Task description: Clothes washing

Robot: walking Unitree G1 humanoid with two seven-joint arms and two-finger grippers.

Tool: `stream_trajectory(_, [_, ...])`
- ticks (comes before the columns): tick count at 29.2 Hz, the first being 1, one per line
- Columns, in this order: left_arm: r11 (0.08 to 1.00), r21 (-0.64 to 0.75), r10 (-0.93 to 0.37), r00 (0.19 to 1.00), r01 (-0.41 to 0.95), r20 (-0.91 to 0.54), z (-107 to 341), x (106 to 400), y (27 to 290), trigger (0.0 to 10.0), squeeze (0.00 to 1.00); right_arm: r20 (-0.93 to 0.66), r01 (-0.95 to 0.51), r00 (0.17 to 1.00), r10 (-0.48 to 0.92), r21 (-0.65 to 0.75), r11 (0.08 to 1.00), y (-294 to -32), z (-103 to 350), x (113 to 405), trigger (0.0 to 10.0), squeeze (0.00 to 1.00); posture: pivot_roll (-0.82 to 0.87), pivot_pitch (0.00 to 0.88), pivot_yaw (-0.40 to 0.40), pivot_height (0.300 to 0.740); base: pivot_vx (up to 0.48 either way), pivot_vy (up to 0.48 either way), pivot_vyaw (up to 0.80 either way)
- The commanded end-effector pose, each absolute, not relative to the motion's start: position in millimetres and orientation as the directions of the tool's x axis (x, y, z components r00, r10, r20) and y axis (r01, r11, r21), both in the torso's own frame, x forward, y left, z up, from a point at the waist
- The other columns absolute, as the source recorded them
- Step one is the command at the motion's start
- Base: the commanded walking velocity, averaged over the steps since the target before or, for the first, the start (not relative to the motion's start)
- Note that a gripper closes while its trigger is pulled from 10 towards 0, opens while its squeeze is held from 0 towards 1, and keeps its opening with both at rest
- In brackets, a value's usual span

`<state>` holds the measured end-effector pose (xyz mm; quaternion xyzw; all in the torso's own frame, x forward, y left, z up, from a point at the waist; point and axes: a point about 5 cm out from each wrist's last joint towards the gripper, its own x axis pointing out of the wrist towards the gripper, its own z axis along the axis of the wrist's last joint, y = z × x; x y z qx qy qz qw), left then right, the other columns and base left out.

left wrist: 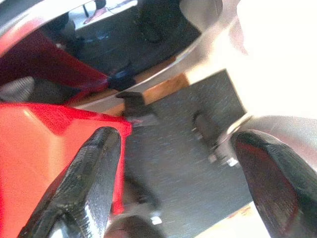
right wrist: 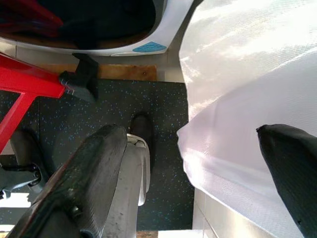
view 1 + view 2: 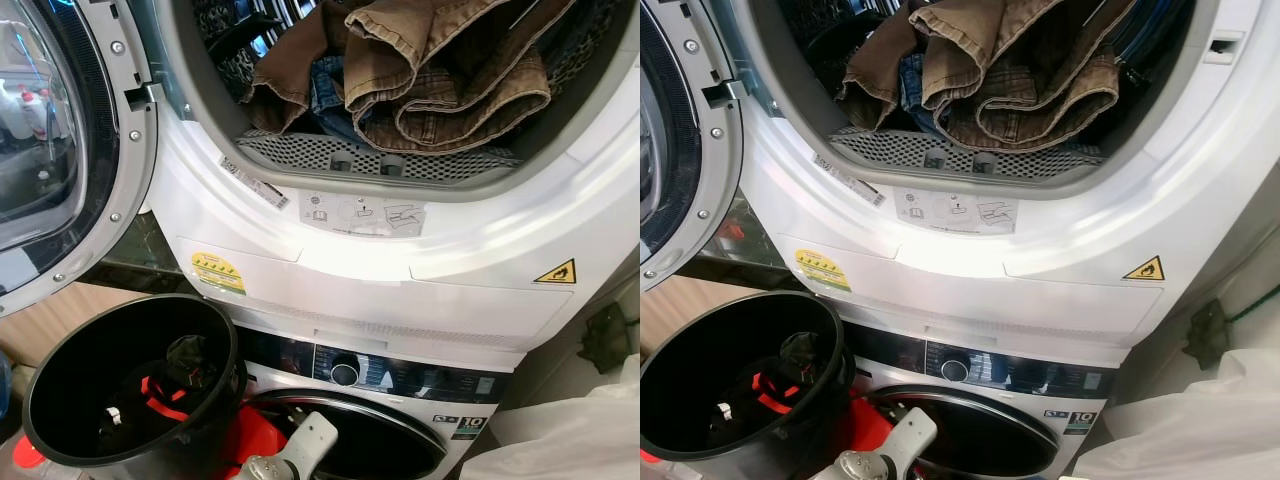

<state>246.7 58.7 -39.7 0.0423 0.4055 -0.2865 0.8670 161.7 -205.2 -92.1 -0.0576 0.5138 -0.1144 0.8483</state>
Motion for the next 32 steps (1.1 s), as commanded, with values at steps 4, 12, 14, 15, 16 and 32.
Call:
stream_trajectory(4, [0.911, -0.260, -0.399, 0.521, 0.321, -0.755, -50, 239, 76, 10.0, 0.00, -0.854, 0.146, 0.452, -0.256, -0.212, 0.966, -208, -91, 163, 10.0, 0.00, -0.26, 0.000, 0.013, 0.740, 0.000, 0.000, 0.00])
stream_trajectory(12, [0.925, -0.235, -0.360, 0.491, 0.298, -0.793, -62, 224, 92, 10.0, 0.00, -0.852, 0.126, 0.458, -0.254, -0.220, 0.967, -208, -90, 165, 10.0, 0.00, -0.27, 0.000, 0.012, 0.740, 0.000, 0.000, 0.00])
stream_trajectory(14, [0.924, -0.225, -0.356, 0.484, 0.308, -0.799, -64, 221, 94, 10.0, 0.00, -0.852, 0.123, 0.459, -0.253, -0.221, 0.968, -208, -90, 165, 10.0, 0.00, -0.27, 0.000, 0.011, 0.740, 0.000, 0.000, 0.00])
stream_trajectory(15, [0.924, -0.221, -0.353, 0.477, 0.312, -0.805, -66, 218, 96, 10.0, 0.00, -0.852, 0.122, 0.459, -0.252, -0.220, 0.968, -207, -90, 165, 10.0, 0.00, -0.27, 0.000, 0.011, 0.740, 0.000, 0.000, 0.00])
stream_trajectory(16, [0.924, -0.220, -0.351, 0.470, 0.312, -0.810, -67, 216, 97, 10.0, 0.00, -0.852, 0.122, 0.459, -0.252, -0.220, 0.968, -207, -91, 164, 10.0, 0.00, -0.27, 0.000, 0.009, 0.740, 0.000, 0.000, 0.00])
stream_trajectory(32, [0.968, -0.117, -0.221, 0.530, 0.223, -0.818, -76, 205, 119, 10.0, 0.00, -0.857, 0.119, 0.455, -0.242, -0.211, 0.970, -204, -93, 161, 10.0, 0.00, -0.24, 0.000, 0.009, 0.740, 0.000, 0.000, 0.00])
